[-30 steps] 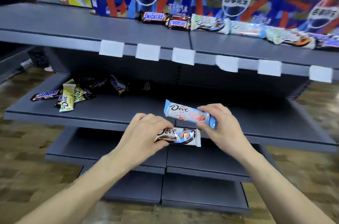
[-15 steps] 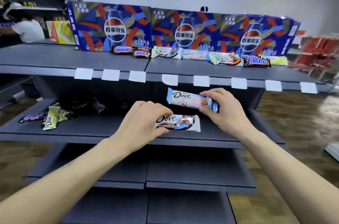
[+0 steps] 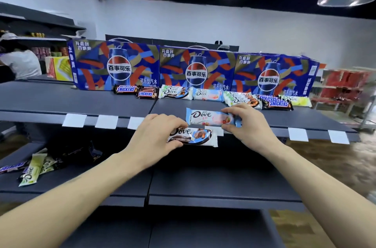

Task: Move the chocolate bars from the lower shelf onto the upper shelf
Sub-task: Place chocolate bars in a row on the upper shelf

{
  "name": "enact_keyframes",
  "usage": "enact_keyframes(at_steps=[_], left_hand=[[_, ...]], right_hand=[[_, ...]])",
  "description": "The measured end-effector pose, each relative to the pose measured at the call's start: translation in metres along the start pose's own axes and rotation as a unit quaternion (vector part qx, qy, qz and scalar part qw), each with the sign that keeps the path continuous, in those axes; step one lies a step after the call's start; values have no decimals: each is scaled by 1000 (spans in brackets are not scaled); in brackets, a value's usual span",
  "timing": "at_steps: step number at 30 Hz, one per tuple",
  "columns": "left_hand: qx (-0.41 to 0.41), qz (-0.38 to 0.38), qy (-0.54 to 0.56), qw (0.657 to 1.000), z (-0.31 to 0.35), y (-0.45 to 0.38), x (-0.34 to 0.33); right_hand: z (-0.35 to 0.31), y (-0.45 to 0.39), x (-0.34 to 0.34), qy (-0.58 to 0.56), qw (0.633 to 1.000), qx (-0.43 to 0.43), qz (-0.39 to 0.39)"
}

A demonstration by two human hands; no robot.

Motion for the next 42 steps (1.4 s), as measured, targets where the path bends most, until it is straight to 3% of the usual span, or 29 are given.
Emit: enact_keyframes(at_steps=[11, 22, 35, 42], left_hand=[[9, 31, 5, 999, -65, -75, -35], [50, -25, -51, 997, -114, -131, -80], [73, -134, -187, 970, -119, -196, -136], [100, -157, -187, 965, -129, -212, -149]], right_hand=[[61, -87, -27, 62, 998, 4, -13], [103, -137, -49, 76, 997, -25, -18], [140, -160, -46, 91, 996, -16, -16], [136, -185, -69, 142, 989, -10, -31]])
Point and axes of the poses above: each hand's wrist, its own y-axis away from the middle knuckle, its own x-axis out of the back of the hand, z = x × y, the point moved 4 cm from there along -y, towards the middle knuckle, and after that the axes turned 13 degrees about -y, right-handed, at the moved point
